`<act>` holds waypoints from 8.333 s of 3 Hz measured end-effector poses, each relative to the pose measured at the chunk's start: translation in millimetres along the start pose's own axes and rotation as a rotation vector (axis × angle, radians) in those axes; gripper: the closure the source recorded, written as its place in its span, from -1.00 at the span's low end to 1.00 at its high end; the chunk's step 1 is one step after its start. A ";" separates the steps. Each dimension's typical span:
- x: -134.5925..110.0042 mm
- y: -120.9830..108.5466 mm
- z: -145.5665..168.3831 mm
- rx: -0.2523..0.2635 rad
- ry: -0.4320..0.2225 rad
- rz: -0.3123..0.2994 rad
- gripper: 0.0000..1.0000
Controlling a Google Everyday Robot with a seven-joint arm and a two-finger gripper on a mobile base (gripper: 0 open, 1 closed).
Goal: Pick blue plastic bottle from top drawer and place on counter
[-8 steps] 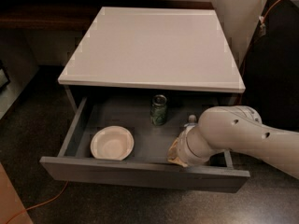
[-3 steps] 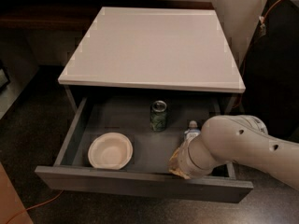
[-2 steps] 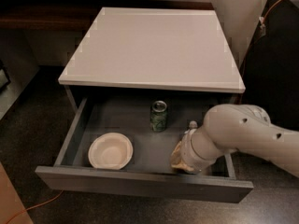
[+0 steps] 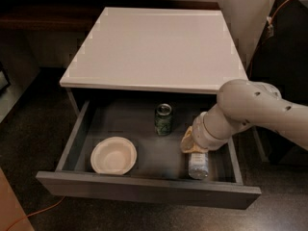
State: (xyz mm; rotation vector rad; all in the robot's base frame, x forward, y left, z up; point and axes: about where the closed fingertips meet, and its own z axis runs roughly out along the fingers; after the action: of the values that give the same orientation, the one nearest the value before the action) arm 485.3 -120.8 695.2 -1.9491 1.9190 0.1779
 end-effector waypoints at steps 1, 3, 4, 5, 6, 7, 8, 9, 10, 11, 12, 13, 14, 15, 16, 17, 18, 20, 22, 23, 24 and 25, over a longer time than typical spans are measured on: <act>12.7 -18.8 -5.9 -0.065 0.017 -0.155 0.71; 25.2 -16.4 -3.2 -0.280 0.076 -0.510 -0.20; 28.0 -9.8 2.7 -0.350 0.104 -0.636 -0.67; 31.2 -3.6 9.5 -0.391 0.128 -0.716 -1.00; 35.4 0.5 16.4 -0.421 0.144 -0.767 -1.00; 42.2 3.2 30.2 -0.434 0.150 -0.799 -1.00; 45.7 3.9 39.2 -0.431 0.145 -0.808 -1.00; 51.6 3.3 49.9 -0.434 0.155 -0.807 -0.68; 56.8 1.0 56.2 -0.457 0.183 -0.783 -0.06; 56.5 -2.1 56.1 -0.461 0.202 -0.749 0.43; 37.5 -11.8 38.7 -0.406 0.157 -0.692 0.87; -10.7 -9.5 17.2 -0.340 0.074 -0.611 1.00; -42.6 -1.3 3.7 -0.322 0.066 -0.543 1.00; -66.5 5.8 -14.6 -0.302 0.102 -0.469 1.00; -83.8 5.1 -42.1 -0.255 0.146 -0.367 1.00; -101.0 -6.6 -80.7 -0.182 0.215 -0.292 1.00; -110.8 -30.1 -103.7 -0.129 0.240 -0.286 1.00; -123.3 -97.7 -115.5 -0.075 0.261 -0.333 1.00; -121.8 -192.4 -107.2 -0.057 0.254 -0.341 0.97; -118.6 -225.2 -97.5 -0.054 0.240 -0.334 0.55; -120.2 -234.4 -98.2 -0.034 0.232 -0.331 0.08; -120.9 -236.1 -94.9 -0.031 0.230 -0.332 -0.38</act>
Offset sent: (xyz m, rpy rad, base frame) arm 0.0260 -0.0388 0.0031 -0.2168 0.0960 0.6559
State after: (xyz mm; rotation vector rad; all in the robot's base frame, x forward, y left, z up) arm 693.5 -47.7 870.4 -2.3604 1.6946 -0.1159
